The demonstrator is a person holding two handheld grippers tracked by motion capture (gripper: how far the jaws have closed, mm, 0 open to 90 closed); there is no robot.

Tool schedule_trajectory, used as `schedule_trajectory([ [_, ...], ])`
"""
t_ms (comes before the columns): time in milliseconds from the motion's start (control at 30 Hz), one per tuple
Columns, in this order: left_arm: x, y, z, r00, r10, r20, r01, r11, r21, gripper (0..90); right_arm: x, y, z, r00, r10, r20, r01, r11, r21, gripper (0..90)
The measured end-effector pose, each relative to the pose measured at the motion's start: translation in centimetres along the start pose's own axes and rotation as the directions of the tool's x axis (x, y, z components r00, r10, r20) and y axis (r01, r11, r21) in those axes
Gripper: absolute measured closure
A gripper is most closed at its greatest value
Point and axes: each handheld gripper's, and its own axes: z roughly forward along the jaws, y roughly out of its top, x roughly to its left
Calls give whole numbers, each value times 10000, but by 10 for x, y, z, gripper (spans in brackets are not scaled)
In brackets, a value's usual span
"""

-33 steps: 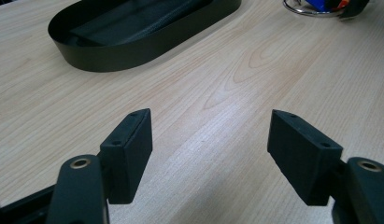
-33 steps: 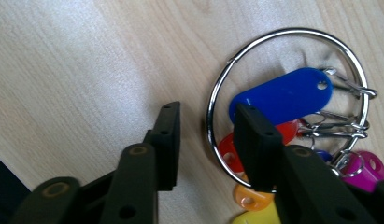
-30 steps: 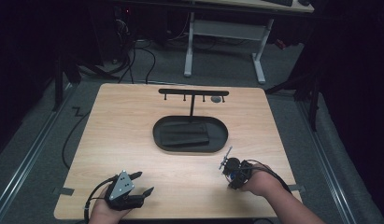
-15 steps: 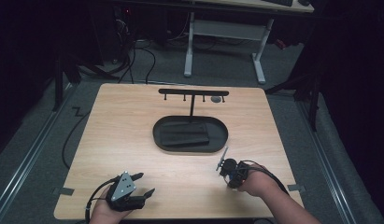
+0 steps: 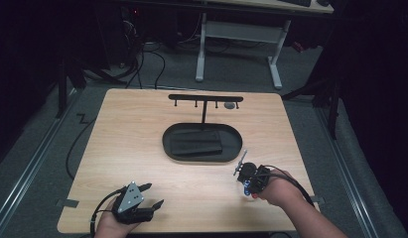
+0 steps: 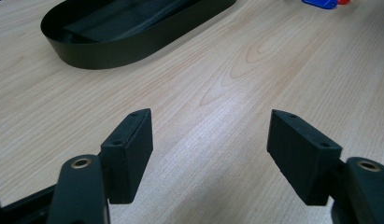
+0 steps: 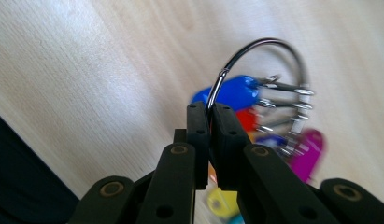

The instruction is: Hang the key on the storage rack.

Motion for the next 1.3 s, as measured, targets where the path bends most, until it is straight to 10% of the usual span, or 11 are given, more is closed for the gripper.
schedule_trajectory([
  [633,-2,1,1,9999,93,51,-93,10000,30,319,-16,-22,-77,9937,377,1054,-319,9979,-568,879],
  [1300,-2,1,2,9999,47,117,-47,10000,5,318,-26,-18,-128,9961,719,518,-657,9915,-1120,881],
])
